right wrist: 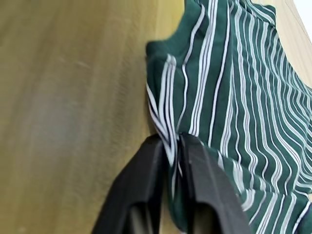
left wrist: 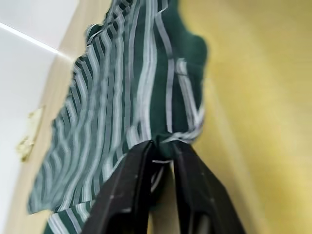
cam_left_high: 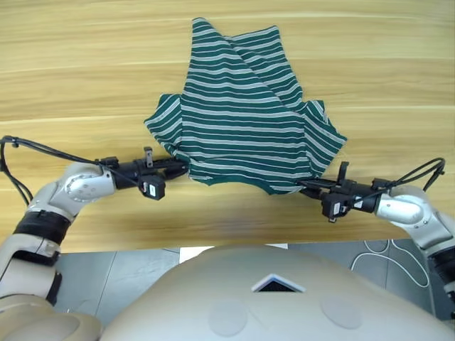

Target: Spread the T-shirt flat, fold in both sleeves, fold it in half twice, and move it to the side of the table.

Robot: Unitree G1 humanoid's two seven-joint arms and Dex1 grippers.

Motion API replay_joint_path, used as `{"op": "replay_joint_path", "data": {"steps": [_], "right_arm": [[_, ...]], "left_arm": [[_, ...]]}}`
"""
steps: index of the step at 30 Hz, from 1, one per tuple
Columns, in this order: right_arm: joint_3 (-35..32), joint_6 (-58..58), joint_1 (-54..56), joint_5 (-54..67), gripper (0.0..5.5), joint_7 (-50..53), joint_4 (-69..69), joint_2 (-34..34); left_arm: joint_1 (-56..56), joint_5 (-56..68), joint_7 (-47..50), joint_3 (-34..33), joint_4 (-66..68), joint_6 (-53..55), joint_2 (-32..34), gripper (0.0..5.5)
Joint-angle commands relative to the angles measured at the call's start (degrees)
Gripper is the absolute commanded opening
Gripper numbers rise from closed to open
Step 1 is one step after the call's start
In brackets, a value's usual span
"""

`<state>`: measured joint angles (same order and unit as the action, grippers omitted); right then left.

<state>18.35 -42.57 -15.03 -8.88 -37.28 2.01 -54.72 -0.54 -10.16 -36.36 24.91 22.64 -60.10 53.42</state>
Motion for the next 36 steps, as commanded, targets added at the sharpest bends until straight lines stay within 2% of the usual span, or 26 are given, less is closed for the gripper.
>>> {"op": "replay_joint_path", "data": {"steps": [1,3,8,9,11,13,14,15,17,18,21,23,25,30,36], "right_arm": [[-2.53,0.19,-2.15,1.04,1.37,-0.86,-0.95,-1.67],[-4.04,0.10,-2.76,1.51,1.77,-1.11,-0.64,-2.42],[-11.03,-5.93,-7.05,12.78,2.64,-2.39,-2.97,-5.85],[-13.24,-7.43,-7.44,17.15,2.86,-2.84,-3.45,-6.57],[-17.08,-9.26,-6.46,25.49,3.17,-4.06,-4.55,-7.44],[-18.18,-8.21,-1.71,29.96,3.26,-6.11,-4.23,-6.91],[-17.78,-5.00,4.08,30.05,3.26,-5.81,-2.89,-4.98],[-16.79,1.00,12.36,31.22,3.26,-3.93,-1.38,-1.20],[-14.04,11.07,28.28,26.41,3.26,2.11,5.19,8.36],[-12.13,13.66,34.44,20.45,3.26,5.32,9.57,12.60],[-4.91,17.72,48.80,2.14,3.26,13.59,22.17,22.01],[-0.18,20.12,57.30,-5.55,3.26,18.38,33.40,27.63],[3.70,23.45,65.71,-12.29,3.26,25.24,47.06,32.93],[2.90,29.64,76.38,-13.46,3.26,30.90,66.88,41.59],[2.60,35.08,78.11,-15.79,3.26,31.04,75.91,45.23]], "left_arm": [[1.95,3.50,-0.13,-3.30,-0.92,-1.34,2.69,1.43],[3.97,4.46,-0.44,-4.84,-0.73,-1.72,4.27,1.80],[8.62,25.94,-5.18,-2.77,-8.98,-8.21,10.77,2.60],[8.87,31.10,-6.08,-2.78,-10.78,-9.00,11.48,2.63],[7.91,38.25,-8.37,-3.52,-12.21,-8.97,11.28,2.35],[5.00,38.33,-10.10,-4.61,-10.37,-7.53,8.80,2.04],[1.45,30.91,-7.56,-7.02,-6.27,-5.23,5.81,1.79],[-4.91,14.75,1.03,-8.57,0.02,-0.12,3.63,1.58],[-16.44,-12.23,17.52,-6.72,10.44,9.89,2.09,1.29],[-19.35,-18.59,21.33,-5.07,12.61,12.24,1.82,1.07],[-21.73,-25.16,21.94,-0.27,14.75,13.28,-0.82,0.46],[-22.66,-31.04,23.56,3.72,17.62,13.63,-2.56,0.13],[-23.15,-34.35,23.71,6.09,19.99,12.91,-3.86,0.05],[-21.91,-36.07,21.17,9.89,22.62,9.63,-5.38,0.05],[-21.40,-36.07,20.61,11.55,22.54,8.02,-5.35,0.05]]}}
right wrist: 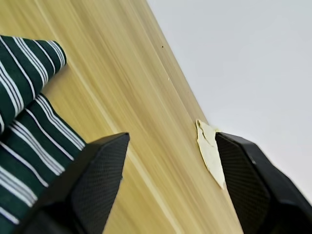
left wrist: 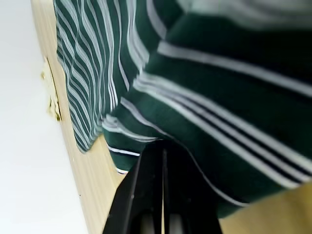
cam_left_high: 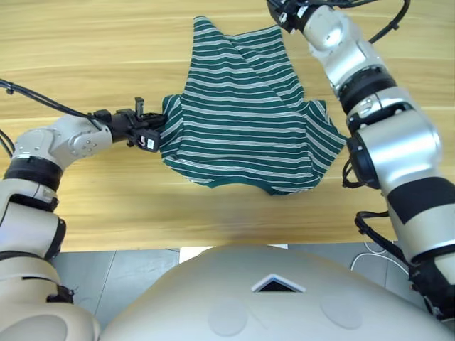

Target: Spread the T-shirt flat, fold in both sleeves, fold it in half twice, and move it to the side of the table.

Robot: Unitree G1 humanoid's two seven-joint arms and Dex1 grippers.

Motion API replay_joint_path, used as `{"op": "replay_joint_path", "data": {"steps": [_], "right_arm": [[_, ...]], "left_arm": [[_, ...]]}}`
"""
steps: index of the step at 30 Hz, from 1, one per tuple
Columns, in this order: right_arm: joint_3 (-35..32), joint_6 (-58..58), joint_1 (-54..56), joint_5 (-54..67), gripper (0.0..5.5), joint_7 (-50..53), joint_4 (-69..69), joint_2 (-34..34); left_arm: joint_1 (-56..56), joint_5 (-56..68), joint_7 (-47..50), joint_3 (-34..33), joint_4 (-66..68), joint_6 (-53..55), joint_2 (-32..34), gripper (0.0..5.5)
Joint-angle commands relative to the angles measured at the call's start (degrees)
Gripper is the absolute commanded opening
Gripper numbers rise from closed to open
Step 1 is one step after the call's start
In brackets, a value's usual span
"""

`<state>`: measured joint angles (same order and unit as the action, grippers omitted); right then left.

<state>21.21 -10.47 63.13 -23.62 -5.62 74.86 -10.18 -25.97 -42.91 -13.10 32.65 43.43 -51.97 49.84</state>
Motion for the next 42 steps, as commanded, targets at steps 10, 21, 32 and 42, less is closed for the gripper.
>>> {"op": "replay_joint_path", "data": {"steps": [10,21,32,42], "right_arm": [[-1.18,5.02,-7.27,-2.55,3.26,-1.93,4.44,1.15],[-3.79,6.18,-13.13,-2.28,3.26,-0.02,4.71,0.30],[-11.30,9.64,-13.26,0.41,3.26,4.90,4.60,-7.00],[-12.03,8.43,-13.51,-0.66,3.26,4.51,4.42,-4.90]], "left_arm": [[3.33,-3.72,-1.18,3.45,0.82,1.32,-2.18,0.05],[5.14,-4.00,1.28,3.57,1.60,2.28,-3.10,0.05],[7.28,-2.77,2.56,3.36,1.32,2.95,-2.45,0.05],[7.00,-3.31,3.34,3.84,2.69,2.84,-2.12,0.05]]}}
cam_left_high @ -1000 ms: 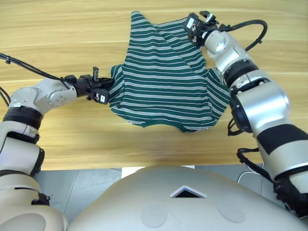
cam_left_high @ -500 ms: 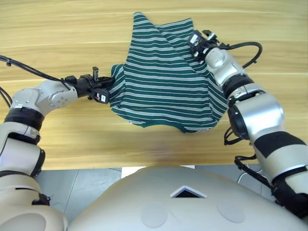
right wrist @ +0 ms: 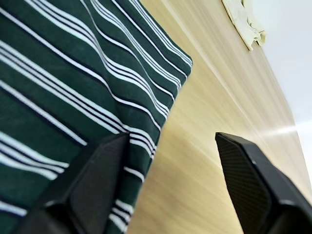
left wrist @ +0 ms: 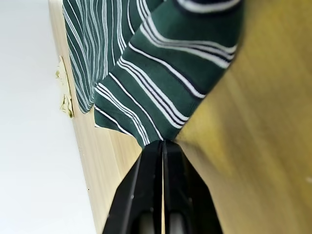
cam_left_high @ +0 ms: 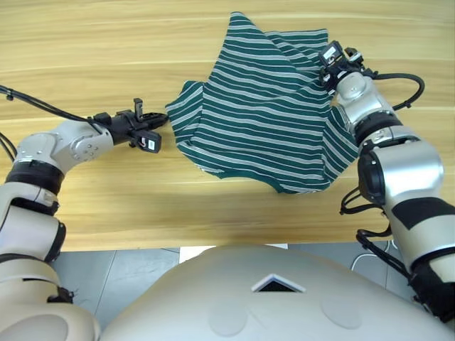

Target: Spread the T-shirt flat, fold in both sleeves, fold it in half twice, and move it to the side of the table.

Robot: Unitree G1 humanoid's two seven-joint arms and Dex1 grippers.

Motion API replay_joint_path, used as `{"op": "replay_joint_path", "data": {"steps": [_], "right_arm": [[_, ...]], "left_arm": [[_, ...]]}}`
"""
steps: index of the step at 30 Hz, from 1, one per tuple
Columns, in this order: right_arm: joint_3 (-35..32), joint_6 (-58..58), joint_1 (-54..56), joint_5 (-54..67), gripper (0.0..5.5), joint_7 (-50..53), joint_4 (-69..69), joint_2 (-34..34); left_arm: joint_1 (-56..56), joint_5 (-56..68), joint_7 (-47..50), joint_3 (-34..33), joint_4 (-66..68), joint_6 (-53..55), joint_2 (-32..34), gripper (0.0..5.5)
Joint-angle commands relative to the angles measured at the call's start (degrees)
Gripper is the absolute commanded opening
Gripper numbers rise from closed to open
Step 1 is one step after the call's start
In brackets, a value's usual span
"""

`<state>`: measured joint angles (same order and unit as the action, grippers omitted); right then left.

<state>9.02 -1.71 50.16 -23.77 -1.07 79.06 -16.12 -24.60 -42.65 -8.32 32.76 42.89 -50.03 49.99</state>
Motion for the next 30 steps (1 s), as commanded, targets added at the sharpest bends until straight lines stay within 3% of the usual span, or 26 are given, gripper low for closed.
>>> {"op": "replay_joint_path", "data": {"steps": [1,4,9,14,23,30], "right_arm": [[0.20,-0.29,-0.59,-0.63,3.26,0.00,0.23,1.07],[0.18,-0.26,-0.70,-0.84,3.26,-0.02,0.24,1.13],[0.91,-0.60,-1.01,-1.62,3.26,-0.12,0.26,1.61],[1.32,-0.67,-0.81,-1.90,3.26,-0.05,0.28,2.05],[1.27,-1.31,0.11,-2.05,3.26,0.08,0.14,2.79],[1.04,-1.55,1.00,-2.07,3.26,0.29,0.08,2.92]], "left_arm": [[5.49,-3.81,-1.36,3.83,3.35,0.95,-2.14,0.05],[5.17,-1.86,-1.84,2.45,1.83,-0.39,-0.87,0.05],[1.59,16.72,-7.33,-6.33,-7.91,-9.15,4.80,0.05],[-3.17,19.88,-12.29,-9.07,-11.28,-9.19,2.84,0.05],[-9.51,3.74,-14.23,-0.39,3.36,-5.68,-7.86,0.05],[-12.92,-11.32,-6.10,9.61,16.68,0.03,-9.62,0.05]]}}
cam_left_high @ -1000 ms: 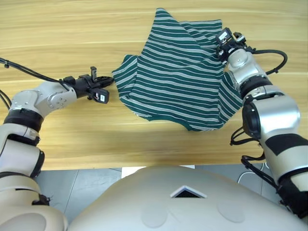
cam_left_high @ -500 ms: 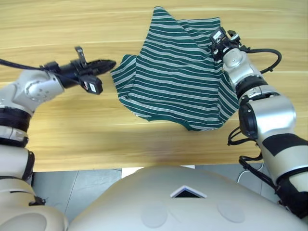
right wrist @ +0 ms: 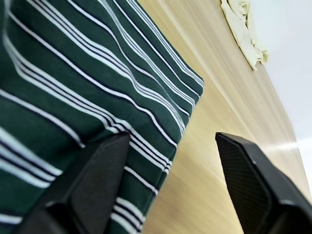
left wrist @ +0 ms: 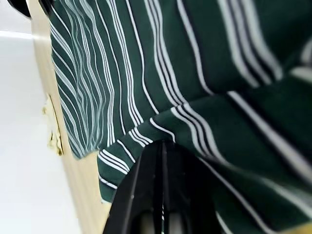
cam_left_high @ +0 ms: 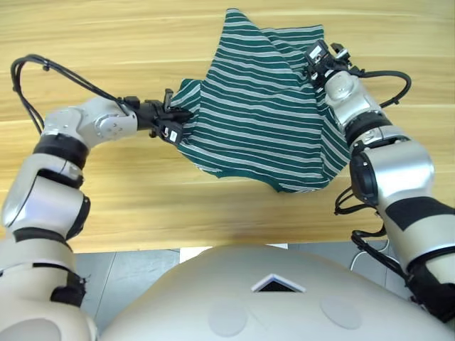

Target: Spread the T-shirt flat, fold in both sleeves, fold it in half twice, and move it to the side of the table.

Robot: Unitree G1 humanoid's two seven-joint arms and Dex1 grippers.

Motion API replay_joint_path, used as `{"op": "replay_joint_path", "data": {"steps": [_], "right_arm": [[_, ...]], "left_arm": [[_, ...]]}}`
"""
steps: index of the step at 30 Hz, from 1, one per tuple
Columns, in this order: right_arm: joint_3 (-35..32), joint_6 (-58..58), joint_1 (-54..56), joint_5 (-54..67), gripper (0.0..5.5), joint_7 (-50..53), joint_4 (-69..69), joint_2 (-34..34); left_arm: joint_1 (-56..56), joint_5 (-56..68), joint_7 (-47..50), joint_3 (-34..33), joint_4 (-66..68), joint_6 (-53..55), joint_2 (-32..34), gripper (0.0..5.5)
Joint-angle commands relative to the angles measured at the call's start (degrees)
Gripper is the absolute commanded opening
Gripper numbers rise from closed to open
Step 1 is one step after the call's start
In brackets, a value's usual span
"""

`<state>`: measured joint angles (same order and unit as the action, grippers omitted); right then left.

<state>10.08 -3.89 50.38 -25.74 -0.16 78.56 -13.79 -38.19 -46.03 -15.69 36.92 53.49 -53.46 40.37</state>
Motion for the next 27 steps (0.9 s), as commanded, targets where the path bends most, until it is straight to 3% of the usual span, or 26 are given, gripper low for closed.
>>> {"op": "replay_joint_path", "data": {"steps": [1,8,19,23,27], "right_arm": [[0.05,0.61,0.80,-0.16,3.26,-0.64,0.57,0.69],[0.80,2.13,0.50,-1.20,3.26,0.17,0.83,-0.42],[-4.18,6.94,-2.25,1.66,3.26,2.78,1.08,-4.65],[-5.16,6.60,-1.68,2.41,3.26,3.45,0.89,-4.41],[-7.41,7.27,-1.82,4.06,3.26,4.58,0.84,-5.16]], "left_arm": [[0.52,-10.11,2.40,7.24,7.10,4.20,0.51,0.05],[5.29,-14.30,2.64,15.20,1.23,0.07,3.91,0.05],[11.58,-6.96,-0.61,15.33,-6.26,-2.38,6.12,0.05],[13.72,1.76,-5.47,14.69,-8.46,-6.33,7.08,0.05],[18.32,17.04,-16.27,17.12,-14.71,-10.52,10.32,0.05]]}}
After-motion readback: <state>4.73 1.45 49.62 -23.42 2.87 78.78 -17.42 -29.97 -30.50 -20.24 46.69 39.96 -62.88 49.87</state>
